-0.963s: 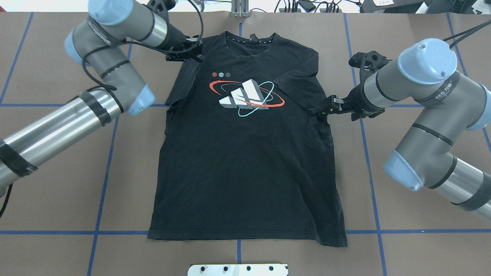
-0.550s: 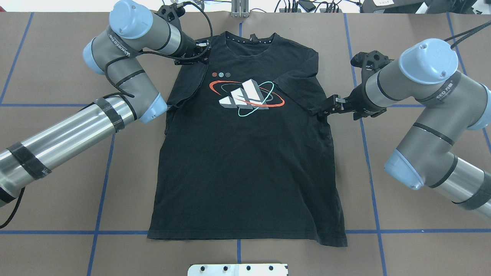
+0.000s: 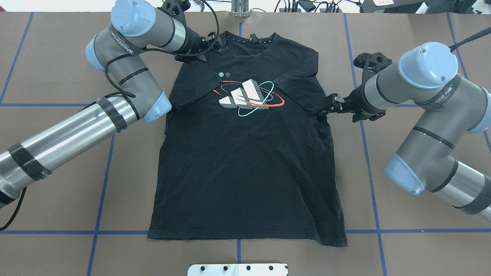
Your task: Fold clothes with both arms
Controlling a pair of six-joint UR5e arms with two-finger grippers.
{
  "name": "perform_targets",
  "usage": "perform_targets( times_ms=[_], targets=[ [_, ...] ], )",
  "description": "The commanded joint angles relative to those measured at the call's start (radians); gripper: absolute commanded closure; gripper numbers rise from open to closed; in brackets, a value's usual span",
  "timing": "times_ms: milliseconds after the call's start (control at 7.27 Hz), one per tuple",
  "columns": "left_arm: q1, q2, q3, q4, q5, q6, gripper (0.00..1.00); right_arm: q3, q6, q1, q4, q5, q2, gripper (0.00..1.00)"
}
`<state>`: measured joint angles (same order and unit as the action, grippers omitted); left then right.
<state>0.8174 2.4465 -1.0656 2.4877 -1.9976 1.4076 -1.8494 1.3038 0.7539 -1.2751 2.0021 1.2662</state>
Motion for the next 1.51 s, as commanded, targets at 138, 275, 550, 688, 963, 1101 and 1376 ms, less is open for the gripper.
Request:
perform_targets(
  times_ms=[138, 275, 550, 688, 963, 1101, 1376],
  targets=[
    [-0.001, -0.178, -0.26, -0.003, -0.059, 0.025, 0.01, -0.124, 0.485, -0.296, -0.095, -0.338, 0.004, 0.0],
    [-0.001, -0.257, -0.36, -0.003, -0.059, 0.025, 0.01, -0.216, 0.532, -0.394, -0.254, -0.411, 0.004, 0.01],
    [-0.001, -0.294, -0.406, -0.004, -0.058, 0.025, 0.01, -0.307, 0.67, -0.525, -0.336, -0.484, 0.088, 0.02],
    [-0.004, -0.294, -0.401, -0.004, -0.055, 0.025, 0.01, -0.312, 0.701, -0.548, -0.333, -0.537, 0.137, 0.04],
    [-0.02, -0.296, -0.395, -0.004, -0.047, 0.025, 0.01, -0.318, 0.851, -0.629, -0.279, -0.569, 0.2, 0.08],
    [-0.02, -0.296, -0.395, -0.004, -0.047, 0.025, 0.01, -0.33, 0.92, -0.678, -0.217, -0.589, 0.258, 0.12],
    [-0.02, -0.296, -0.395, -0.004, -0.046, 0.025, 0.01, -0.327, 0.943, -0.773, -0.152, -0.652, 0.353, 0.13]
  ],
)
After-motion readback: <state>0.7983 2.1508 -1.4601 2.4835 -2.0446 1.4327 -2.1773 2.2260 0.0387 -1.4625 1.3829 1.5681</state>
